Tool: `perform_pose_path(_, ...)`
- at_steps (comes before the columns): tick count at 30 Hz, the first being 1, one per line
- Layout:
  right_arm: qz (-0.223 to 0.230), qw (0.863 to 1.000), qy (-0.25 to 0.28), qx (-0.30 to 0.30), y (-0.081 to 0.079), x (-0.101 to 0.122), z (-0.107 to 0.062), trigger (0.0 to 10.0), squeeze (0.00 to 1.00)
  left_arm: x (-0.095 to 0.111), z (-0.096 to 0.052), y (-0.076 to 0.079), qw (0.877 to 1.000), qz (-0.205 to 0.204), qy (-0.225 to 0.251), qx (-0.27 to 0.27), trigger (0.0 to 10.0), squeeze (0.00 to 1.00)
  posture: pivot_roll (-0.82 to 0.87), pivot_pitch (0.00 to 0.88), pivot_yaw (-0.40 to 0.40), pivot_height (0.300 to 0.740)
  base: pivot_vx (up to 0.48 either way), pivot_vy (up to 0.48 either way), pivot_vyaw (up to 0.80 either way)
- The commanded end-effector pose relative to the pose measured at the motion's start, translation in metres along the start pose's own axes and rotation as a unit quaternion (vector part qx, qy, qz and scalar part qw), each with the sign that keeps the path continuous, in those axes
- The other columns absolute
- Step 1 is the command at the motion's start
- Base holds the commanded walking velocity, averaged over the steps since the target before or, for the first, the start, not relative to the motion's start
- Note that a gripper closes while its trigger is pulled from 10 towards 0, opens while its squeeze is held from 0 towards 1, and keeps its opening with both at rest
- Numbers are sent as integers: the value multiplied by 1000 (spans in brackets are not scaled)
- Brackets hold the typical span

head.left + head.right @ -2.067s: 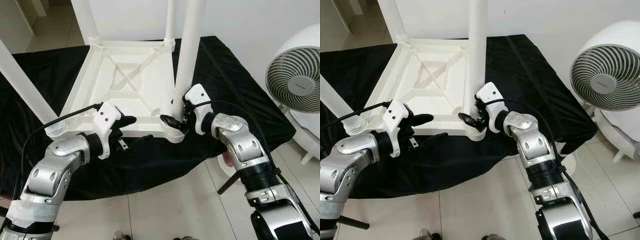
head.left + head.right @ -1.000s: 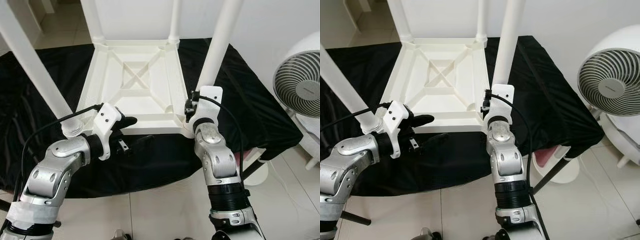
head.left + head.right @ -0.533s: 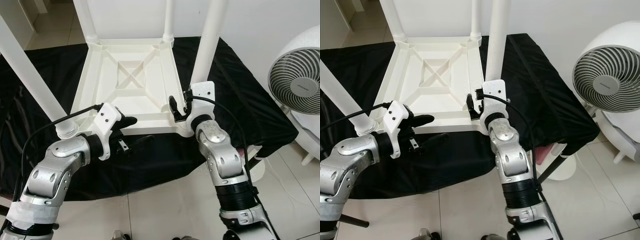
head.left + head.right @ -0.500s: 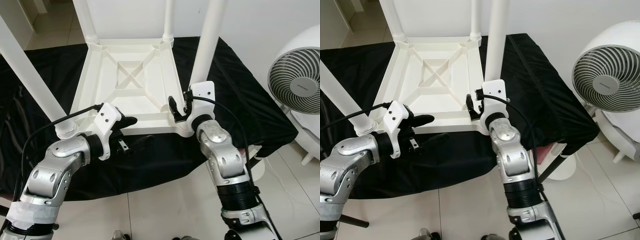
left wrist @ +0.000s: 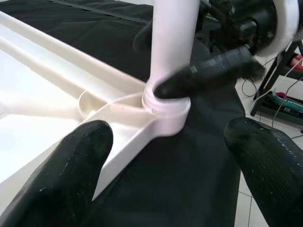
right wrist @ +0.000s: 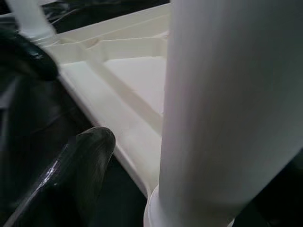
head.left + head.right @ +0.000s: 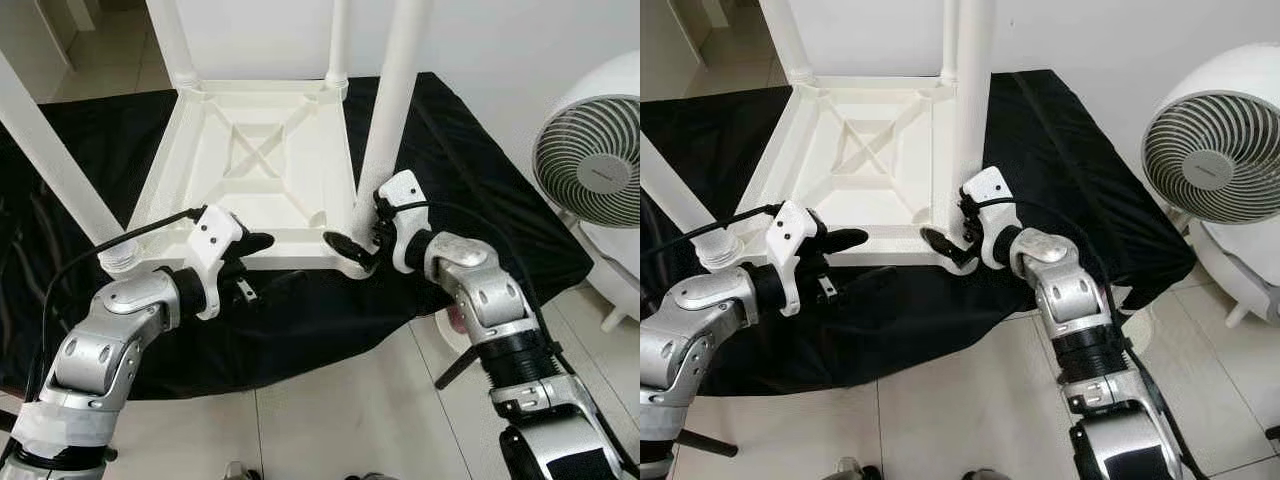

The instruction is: Building children table

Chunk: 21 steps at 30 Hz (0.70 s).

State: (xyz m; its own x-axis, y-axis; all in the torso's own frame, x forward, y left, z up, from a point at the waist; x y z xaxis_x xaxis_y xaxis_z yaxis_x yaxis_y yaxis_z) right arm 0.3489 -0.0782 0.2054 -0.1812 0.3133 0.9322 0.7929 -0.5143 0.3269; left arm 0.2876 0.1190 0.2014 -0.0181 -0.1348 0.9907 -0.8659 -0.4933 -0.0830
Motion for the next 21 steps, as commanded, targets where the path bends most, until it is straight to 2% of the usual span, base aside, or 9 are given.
perform_pose_path(1, 0, 996, 3, 90, -23, -1, 9, 10000, 0, 0, -2, -4, 1000, 2, -7, 21, 10000, 0, -26, 128, 39, 740, 0, 0, 0)
perform_pose_path(3, -11, 991, 3, 130, -30, -2, 11, 10000, 0, 0, -3, -4, 1000, 2, -6, 22, 10000, 0, -26, 128, 39, 740, 0, 0, 0)
perform_pose_path(5, -17, 990, 1, 139, -32, -2, 11, 10000, 0, 0, -3, -3, 1000, 2, -6, 22, 10000, 0, -26, 128, 39, 740, 0, 0, 0)
perform_pose_path(7, -45, 986, -8, 162, -33, -5, 15, 10000, 0, 0, -4, -4, 1000, 1, -8, 23, 10000, 0, -24, 132, 38, 740, 0, 0, 0)
perform_pose_path(9, -47, 985, -8, 166, -32, -5, 15, 10000, 0, 0, -4, -4, 1000, 1, -8, 23, 10000, 0, -24, 132, 38, 740, 0, 0, 0)
perform_pose_path(10, -42, 985, -1, 168, -32, -5, 16, 0, 0, 0, -4, -4, 1000, 1, -7, 23, 10000, 0, -26, 134, 38, 740, 0, 0, 0)
perform_pose_path(21, -13, 986, 15, 167, -33, -6, 13, 0, 0, 0, -3, -3, 1000, -2, -7, 20, 10000, 0, -29, 135, 40, 740, 0, 0, 0)
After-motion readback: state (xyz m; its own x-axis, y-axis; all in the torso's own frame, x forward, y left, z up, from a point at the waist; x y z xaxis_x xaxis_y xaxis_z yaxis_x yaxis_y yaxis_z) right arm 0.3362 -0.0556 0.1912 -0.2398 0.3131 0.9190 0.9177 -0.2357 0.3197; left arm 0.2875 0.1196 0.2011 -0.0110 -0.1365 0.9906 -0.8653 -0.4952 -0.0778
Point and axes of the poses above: a point about 5 cm out from each wrist's last joint towards the gripper, its own z axis pointing out of the wrist towards the gripper, its own x axis along the axis of the wrist's last joint, y = z × x, the point moved 2 cm from there along z, pointing out of the wrist towards the gripper, and after that the axes turned 4 degrees about -z, right-handed, at the moved point
